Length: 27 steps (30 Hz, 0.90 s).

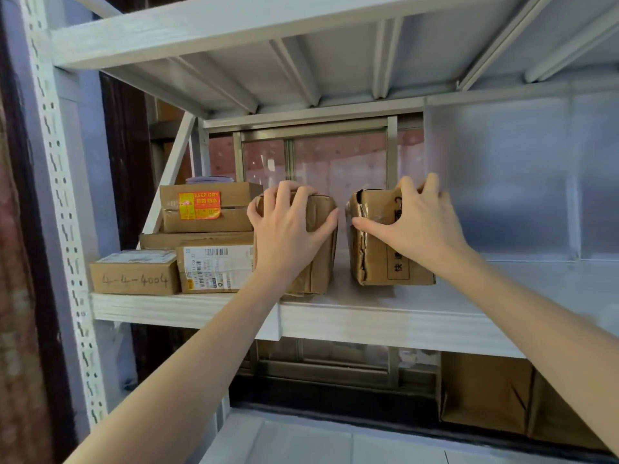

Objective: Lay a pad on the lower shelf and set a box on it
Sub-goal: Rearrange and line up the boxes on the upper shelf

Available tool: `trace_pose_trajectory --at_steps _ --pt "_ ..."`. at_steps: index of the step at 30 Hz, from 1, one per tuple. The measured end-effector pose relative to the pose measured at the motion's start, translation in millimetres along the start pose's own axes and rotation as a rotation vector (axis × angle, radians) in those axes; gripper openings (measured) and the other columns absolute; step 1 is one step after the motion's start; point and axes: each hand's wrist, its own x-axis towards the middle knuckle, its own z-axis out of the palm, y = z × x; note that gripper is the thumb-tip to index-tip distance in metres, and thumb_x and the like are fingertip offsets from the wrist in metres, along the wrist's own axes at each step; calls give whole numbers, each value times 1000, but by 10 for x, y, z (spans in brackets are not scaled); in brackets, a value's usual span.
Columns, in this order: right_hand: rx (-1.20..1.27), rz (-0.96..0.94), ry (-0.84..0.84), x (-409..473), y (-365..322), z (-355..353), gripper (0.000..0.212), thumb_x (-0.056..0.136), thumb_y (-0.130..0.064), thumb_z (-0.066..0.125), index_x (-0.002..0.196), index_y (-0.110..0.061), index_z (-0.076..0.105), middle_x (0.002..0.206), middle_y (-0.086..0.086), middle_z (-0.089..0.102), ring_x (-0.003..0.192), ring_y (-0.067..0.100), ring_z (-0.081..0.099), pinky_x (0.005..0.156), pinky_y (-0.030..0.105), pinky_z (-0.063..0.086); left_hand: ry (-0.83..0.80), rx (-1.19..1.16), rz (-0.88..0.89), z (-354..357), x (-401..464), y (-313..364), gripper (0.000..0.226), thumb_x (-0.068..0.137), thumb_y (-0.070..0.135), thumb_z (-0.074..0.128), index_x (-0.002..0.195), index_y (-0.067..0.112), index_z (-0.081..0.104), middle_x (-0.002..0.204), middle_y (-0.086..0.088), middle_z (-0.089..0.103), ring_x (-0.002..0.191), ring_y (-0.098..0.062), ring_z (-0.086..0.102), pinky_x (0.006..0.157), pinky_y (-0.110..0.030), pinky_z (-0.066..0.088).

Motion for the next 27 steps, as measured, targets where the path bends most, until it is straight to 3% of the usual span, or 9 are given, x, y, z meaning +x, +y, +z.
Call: trace_pose_trajectory --at_steps 11,18,24,27 --pt "15 44 9 351 16 326 84 63 -80 54 111 -12 40 120 15 37 103 36 46 67 34 36 97 -146 -60 89 99 42 33 81 49 59 94 19 59 106 -3 53 100 -22 49 90 -41 33" --pt "81 28 -10 465 -8 511 82 64 -77 56 113 -13 38 122 15 35 102 38 46 63 35 37 115 40 33 220 -25 24 44 86 58 47 96 17 58 103 -4 58 97 -24 51 90 -43 37" --pt "44 -4 -121 392 -1 645 81 67 -75 56 113 -12 38 126 18 34 104 40 47 67 37 41 114 -40 -43 261 2 14 27 95 36 38 89 16 54 97 -4 55 91 -23 48 87 -41 34" --pt "25 -56 -185 327 1 716 72 73 -69 56 114 -13 36 126 17 31 103 39 45 61 35 39 59 -119 -106 205 43 31 31 93 33 26 85 15 50 94 -2 50 86 -18 40 86 -43 33"
